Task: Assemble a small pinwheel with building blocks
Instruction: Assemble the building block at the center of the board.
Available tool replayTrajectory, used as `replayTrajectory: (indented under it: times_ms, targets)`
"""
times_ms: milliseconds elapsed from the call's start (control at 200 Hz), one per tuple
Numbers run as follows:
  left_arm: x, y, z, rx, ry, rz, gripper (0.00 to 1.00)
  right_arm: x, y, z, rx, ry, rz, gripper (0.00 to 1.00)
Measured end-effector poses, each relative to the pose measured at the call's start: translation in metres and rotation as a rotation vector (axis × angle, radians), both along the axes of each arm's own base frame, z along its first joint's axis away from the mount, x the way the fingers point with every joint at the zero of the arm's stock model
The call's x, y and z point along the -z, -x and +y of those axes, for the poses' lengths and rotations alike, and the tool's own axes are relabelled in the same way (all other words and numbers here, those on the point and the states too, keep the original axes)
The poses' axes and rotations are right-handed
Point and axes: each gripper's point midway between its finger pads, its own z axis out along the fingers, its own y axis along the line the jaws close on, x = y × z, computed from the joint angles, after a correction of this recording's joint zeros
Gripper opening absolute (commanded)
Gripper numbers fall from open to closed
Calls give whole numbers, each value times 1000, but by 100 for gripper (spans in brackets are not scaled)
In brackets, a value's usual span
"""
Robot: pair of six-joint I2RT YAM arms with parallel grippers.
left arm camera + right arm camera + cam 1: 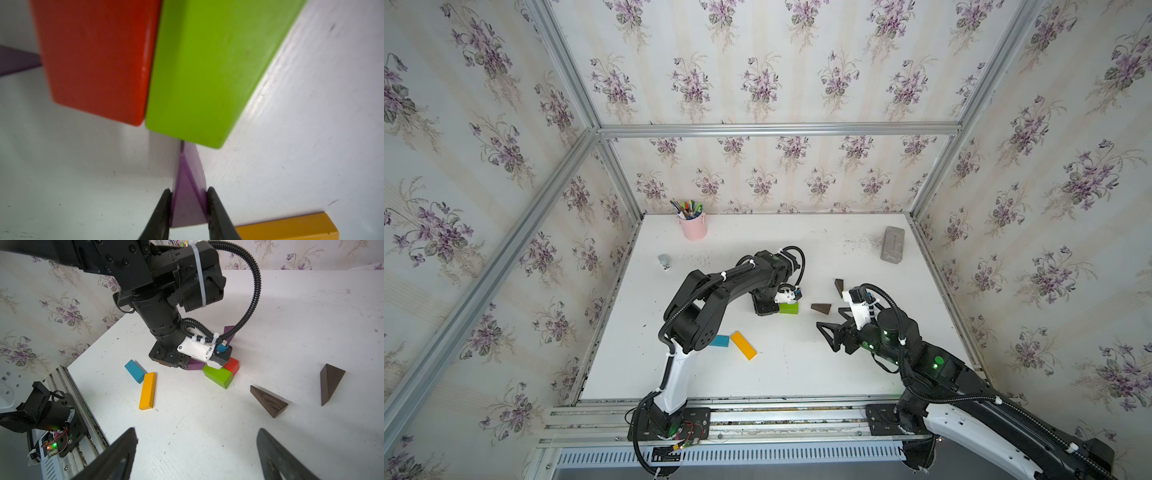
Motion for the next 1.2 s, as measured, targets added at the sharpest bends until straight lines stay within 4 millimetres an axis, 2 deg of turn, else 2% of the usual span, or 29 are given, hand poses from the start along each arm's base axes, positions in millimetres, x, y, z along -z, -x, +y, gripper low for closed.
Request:
replayTrajectory:
  times_ms: [200, 1009, 1199]
  targets:
    - [-1, 0, 1, -1, -4, 4, 20, 0, 0, 0, 1, -1, -1, 90]
    - [-4, -3, -2, 12, 1, -7, 33, 0, 0, 0, 1, -1, -1, 90]
    - [-5, -4, -2, 15, 4, -11, 33, 0, 0, 0, 1, -1, -1, 90]
